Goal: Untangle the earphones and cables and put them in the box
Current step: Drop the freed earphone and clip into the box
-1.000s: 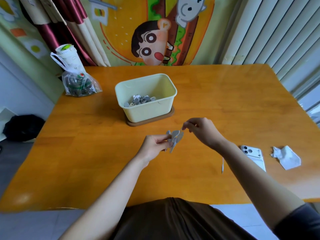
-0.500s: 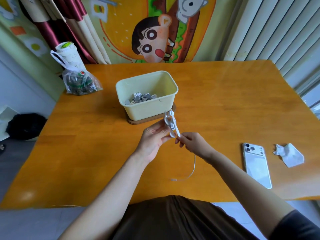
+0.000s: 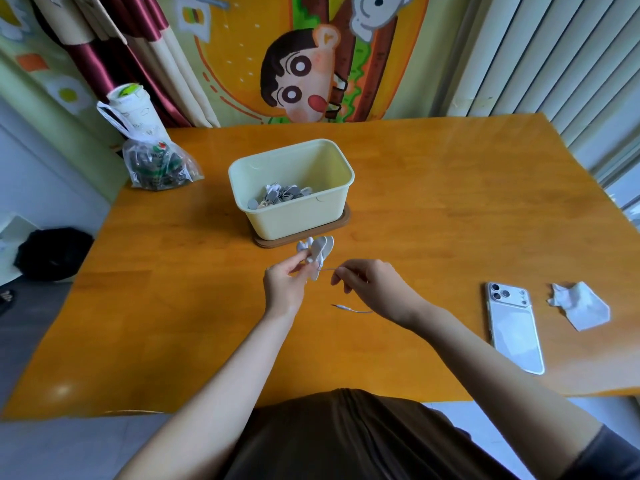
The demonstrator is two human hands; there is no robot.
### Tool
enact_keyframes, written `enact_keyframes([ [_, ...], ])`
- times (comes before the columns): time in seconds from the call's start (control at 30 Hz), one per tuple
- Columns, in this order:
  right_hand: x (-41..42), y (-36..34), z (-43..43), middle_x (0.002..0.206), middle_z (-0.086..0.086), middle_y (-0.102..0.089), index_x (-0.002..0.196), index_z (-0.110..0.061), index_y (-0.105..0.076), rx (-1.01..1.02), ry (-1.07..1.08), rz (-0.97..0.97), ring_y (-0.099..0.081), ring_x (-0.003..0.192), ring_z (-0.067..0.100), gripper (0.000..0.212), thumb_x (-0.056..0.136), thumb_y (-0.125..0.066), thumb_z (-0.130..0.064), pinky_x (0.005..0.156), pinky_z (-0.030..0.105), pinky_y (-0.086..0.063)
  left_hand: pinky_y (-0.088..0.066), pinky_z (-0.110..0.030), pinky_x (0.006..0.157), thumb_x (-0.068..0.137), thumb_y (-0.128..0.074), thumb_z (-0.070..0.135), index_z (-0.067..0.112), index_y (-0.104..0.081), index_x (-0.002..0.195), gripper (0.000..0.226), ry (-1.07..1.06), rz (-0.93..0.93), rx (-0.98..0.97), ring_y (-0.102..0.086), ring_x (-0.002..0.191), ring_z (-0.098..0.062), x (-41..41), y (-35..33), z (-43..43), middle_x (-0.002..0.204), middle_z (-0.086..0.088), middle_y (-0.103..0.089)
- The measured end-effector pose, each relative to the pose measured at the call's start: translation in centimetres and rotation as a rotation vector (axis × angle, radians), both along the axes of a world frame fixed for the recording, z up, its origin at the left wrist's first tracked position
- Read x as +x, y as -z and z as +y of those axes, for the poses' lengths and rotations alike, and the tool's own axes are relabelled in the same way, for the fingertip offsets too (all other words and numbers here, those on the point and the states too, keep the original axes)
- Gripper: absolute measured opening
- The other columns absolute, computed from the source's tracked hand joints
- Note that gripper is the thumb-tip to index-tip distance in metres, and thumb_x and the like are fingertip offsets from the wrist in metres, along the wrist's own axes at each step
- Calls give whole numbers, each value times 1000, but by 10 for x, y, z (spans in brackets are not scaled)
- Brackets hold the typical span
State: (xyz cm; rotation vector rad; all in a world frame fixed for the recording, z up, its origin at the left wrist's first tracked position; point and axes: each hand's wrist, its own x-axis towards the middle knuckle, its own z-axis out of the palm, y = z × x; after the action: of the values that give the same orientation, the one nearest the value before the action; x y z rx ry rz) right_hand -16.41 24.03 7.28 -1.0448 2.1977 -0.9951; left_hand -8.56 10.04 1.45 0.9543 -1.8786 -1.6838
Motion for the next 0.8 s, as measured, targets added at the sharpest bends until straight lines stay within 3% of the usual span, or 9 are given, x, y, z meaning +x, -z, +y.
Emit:
enact_keyframes([
  [0.1, -17, -8, 2, 64, -13, -56, 78, -26, -66, 7, 24, 64, -48, 53, -1, 26, 97, -48, -26, 53, 14, -36, -49, -20, 82, 85, -70, 11, 18, -72, 108, 24, 69, -33, -65, -62, 88, -6, 1, 5, -1, 93, 4, -73],
  [0.17, -28, -12, 3, 63, -13, -56, 76, -27, -67, -4, 47, 96, -48, 52, -1, 25, 95, -52, -27, 53, 14, -36, -48, -18, 83, 84, -71, 10, 24, -73, 103, 24, 155, -11, -48, -63, 90, -6, 2, 3, 3, 93, 7, -73],
  [0.23, -37, -14, 4, 62, -13, -55, 75, -26, -68, -15, 86, 115, -48, 51, -2, 24, 94, -54, -28, 52, 13, -35, -48, -20, 84, 83, -71, 10, 29, -72, 99, 25, 255, 7, 27, -62, 88, -5, 2, -2, 8, 93, 9, -72],
  [0.33, -48, -12, 7, 65, -11, -56, 77, -22, -69, -14, 139, 110, -48, 50, -5, 24, 95, -54, -28, 50, 11, -34, -47, -22, 73, 84, -69, 9, 23, -71, 105, 25, 398, 32, 172, -58, 83, -6, 2, -10, 10, 94, 4, -72],
  [0.43, -51, -7, 8, 67, -8, -58, 75, -22, -67, -5, 184, 106, -49, 51, -3, 24, 94, -54, -28, 49, 10, -34, -48, -21, 72, 85, -65, 7, 20, -69, 107, 26, 507, 54, 242, -56, 80, -9, 0, -18, 10, 89, 7, -72],
  [0.57, -50, -1, 8, 58, -14, -54, 73, -20, -69, -59, 247, 49, -45, 47, 0, 23, 90, -60, -32, 47, 13, -32, -54, -26, 81, 82, -64, 8, 14, -68, 110, 28, 477, 122, 373, -61, 83, -17, 0, -29, 8, 87, 3, -73],
  [0.7, -39, 6, 6, 46, -11, -41, 64, -27, -65, -113, 265, -52, -31, 41, 6, 27, 90, -60, -34, 43, 17, -22, -55, -28, 77, 76, -63, 12, 21, -76, 97, 27, 462, 231, 498, -68, 85, -14, -2, -38, 10, 92, 1, -74],
  [0.8, -28, 14, 4, 38, -13, -39, 63, -17, -63, -116, 287, -101, -32, 39, 5, 32, 93, -57, -29, 42, 16, -22, -56, -32, 80, 77, -61, 11, 22, -77, 95, 27, 427, 310, 595, -67, 95, -17, -5, -40, 10, 101, -1, -73],
])
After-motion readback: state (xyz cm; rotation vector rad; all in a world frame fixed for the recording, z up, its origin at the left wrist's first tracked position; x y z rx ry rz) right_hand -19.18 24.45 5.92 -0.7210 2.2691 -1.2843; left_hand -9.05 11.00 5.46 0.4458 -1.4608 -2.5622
